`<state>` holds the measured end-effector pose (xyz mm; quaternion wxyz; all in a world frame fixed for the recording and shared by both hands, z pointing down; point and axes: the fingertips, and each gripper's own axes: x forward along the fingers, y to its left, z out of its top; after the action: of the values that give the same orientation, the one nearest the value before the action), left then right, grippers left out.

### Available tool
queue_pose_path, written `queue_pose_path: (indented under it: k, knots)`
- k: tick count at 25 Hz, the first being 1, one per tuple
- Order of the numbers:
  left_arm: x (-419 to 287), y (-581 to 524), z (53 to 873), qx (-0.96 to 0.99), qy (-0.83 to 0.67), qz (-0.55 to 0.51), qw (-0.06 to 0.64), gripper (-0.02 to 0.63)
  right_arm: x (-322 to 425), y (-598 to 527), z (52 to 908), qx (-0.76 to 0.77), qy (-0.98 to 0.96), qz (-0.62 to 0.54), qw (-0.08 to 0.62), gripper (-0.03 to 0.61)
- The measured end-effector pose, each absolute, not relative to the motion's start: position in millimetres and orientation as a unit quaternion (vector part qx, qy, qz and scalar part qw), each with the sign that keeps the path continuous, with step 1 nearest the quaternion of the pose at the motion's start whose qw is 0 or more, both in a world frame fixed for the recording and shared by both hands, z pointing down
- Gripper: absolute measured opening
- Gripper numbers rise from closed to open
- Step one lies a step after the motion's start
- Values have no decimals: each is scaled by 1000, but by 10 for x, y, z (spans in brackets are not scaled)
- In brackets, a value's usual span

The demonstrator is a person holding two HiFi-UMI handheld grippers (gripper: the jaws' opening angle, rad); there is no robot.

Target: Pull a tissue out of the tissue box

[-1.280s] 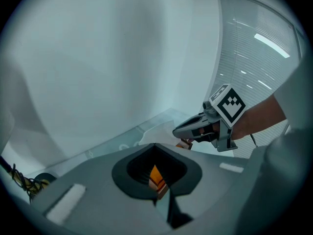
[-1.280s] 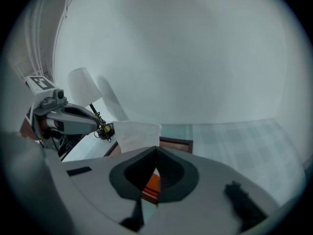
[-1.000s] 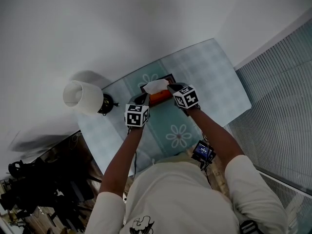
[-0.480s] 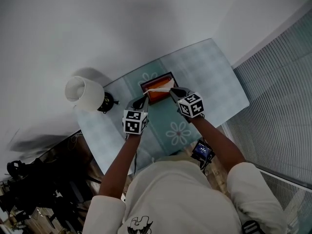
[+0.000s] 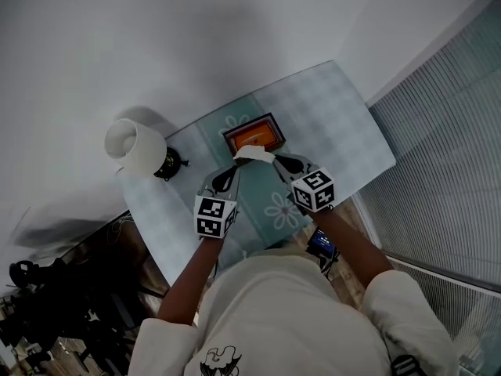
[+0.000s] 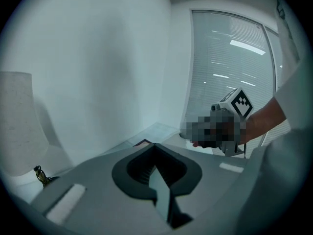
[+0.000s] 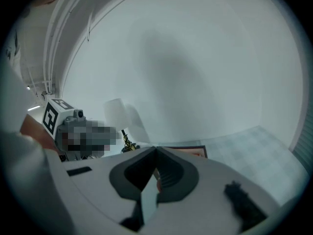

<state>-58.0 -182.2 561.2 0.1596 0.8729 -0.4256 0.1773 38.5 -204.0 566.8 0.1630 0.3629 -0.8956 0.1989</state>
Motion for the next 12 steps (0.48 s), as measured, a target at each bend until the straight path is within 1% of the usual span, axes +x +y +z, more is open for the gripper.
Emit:
queue_pose_path:
  k: [12]
  knots:
    - [-463, -1255, 5173, 891, -411, 140, 137, 6, 395, -1337, 5005, 380, -898, 204, 85, 14]
